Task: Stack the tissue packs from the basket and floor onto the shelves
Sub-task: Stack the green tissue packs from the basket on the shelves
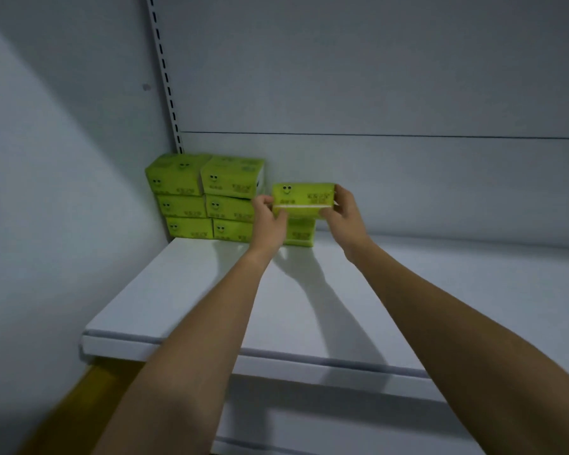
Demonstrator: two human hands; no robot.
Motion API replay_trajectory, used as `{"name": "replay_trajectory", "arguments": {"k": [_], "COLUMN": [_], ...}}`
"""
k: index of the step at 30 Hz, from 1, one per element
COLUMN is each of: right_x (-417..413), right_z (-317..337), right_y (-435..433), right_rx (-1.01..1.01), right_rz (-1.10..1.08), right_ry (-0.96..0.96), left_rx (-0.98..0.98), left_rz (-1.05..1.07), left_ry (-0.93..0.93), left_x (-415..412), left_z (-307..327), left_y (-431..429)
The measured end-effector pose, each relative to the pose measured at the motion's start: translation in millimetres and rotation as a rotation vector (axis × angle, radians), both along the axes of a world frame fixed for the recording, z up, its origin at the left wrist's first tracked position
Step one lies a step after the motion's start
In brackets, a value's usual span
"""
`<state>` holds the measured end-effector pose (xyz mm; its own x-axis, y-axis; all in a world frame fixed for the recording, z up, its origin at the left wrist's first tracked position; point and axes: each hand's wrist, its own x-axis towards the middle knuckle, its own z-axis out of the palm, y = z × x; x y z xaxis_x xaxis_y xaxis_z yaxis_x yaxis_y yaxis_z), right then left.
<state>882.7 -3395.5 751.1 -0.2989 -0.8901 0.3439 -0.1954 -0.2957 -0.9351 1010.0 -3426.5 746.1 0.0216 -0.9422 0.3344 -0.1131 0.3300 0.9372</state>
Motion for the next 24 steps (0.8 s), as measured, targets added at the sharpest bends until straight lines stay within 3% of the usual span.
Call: {"name": "replay_trajectory", "arguments": {"k": [5, 10, 15, 20, 22, 24], "right_x": [-1.9, 4.8, 9.9, 6.9, 9.4, 14.5], "right_z": [-18.8, -32.5, -26.6, -23.8, -24.1, -26.2], "right_y": [-35.1, -50.6, -65.4, -61.7, -50.9, -34.9], "right_rx": [0.052, 0.098, 0.144, 0.245, 0.259, 0.226], "right_rz": [0.025, -0.07, -0.124, -0.075, -0.08, -0.118], "right_ry": [0.097, 0.286, 0.342, 0.278, 0.369, 0.577], "left_rx": [0.056, -0.104, -0.303, -0.258, -0.242, -0.243], "left_rz": [0.001, 0.123, 0.095, -0.006, -0.058, -0.088], "left_ry": [-0.21, -0.645, -0.834, -0.918, -0.945, -0.968], "left_x": [6.3, 17.8, 21.6, 29.0, 34.5, 41.9], "left_z": [-24.7, -49.5, -51.9, -49.6, -50.4, -49.0], "left_y": [-34.4, -41.8, -41.6, -34.3, -25.1, -13.0]}}
